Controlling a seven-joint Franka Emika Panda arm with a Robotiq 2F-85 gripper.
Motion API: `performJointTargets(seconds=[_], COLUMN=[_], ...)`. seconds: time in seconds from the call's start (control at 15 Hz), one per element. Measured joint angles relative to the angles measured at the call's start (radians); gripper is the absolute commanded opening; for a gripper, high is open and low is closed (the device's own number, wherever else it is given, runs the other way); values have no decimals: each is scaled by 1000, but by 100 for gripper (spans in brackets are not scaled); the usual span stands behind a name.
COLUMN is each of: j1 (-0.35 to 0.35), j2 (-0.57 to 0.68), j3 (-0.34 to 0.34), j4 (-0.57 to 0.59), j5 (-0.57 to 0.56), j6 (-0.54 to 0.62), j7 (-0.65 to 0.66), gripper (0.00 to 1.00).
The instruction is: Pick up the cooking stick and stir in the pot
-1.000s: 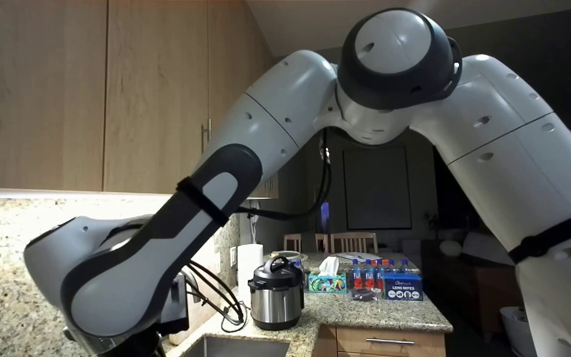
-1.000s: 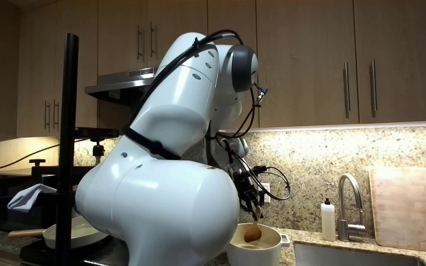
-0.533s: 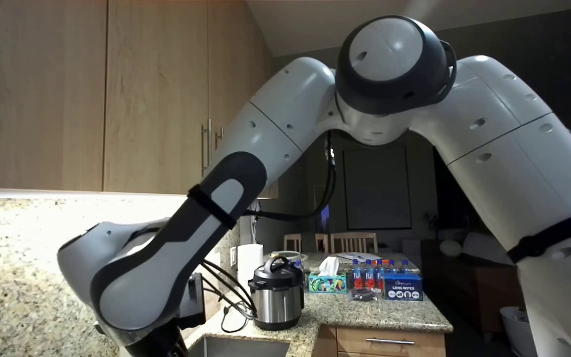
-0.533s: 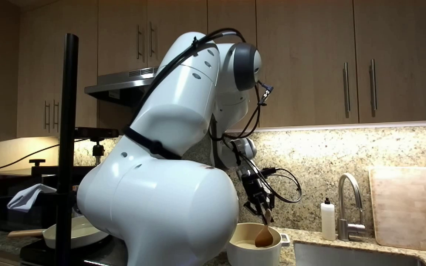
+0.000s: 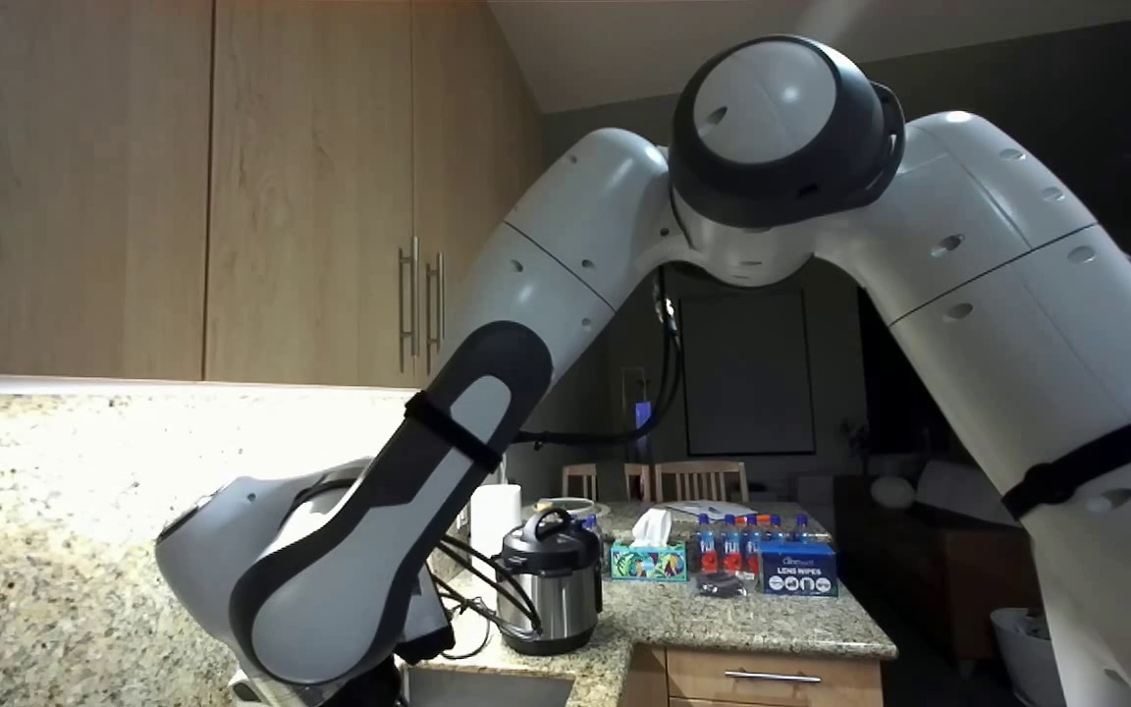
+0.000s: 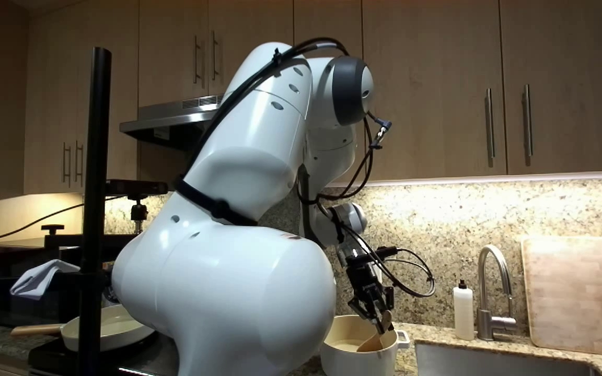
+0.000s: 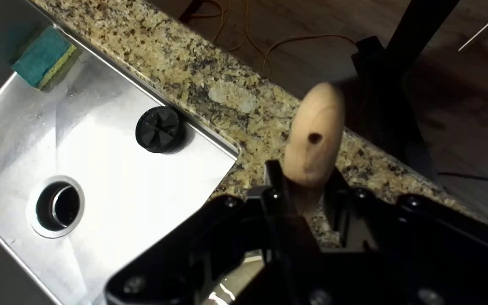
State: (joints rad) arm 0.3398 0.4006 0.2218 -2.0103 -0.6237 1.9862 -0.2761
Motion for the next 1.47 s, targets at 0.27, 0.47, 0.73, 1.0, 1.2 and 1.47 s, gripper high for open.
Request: performJointTargets(seconds=[0.27,0.47,0.73,1.0,1.2,1.47], j1=[26,51,69,68,67,64], j2=[-4,-1,40,103,134,135], j3=[38,61,65,44,29,16], j4=[-11,5,78,179,220,206], j5=[-50,-65,-70,-70,-70,-70], j6=[-51,-88,-110,-108,-108,-108], j7=[-44,-50,-50,-41,-37,-28], gripper=[9,9,9,9,9,9])
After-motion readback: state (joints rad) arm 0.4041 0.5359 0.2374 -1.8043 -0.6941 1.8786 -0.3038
